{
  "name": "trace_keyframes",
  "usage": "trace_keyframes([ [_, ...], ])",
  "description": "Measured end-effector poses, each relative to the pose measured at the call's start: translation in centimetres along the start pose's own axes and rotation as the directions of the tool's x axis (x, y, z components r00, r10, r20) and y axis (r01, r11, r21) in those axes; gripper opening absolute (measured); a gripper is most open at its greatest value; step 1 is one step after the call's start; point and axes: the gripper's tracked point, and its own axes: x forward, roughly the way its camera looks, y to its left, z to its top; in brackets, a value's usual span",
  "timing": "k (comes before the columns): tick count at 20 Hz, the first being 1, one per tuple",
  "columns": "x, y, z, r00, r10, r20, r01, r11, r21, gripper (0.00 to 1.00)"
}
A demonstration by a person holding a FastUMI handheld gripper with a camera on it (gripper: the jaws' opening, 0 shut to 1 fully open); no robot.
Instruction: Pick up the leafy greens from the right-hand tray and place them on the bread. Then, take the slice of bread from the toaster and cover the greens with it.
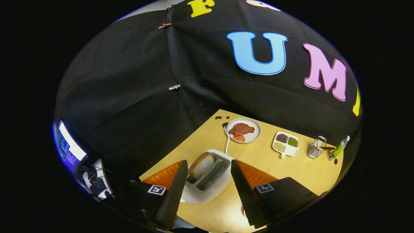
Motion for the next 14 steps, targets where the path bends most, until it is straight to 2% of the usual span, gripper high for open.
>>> trace_keyframes([
  [4,4.2,1.8,-2.0,0.995,-0.021,-0.094,0.023,1.0,0.021,0.85],
  [9,8.5,2.0,-4.1,0.981,-0.085,-0.174,0.093,0.995,0.037,0.85],
  [14,11.3,1.9,-5.3,0.959,-0.144,-0.246,0.173,0.98,0.101,0.8],
])
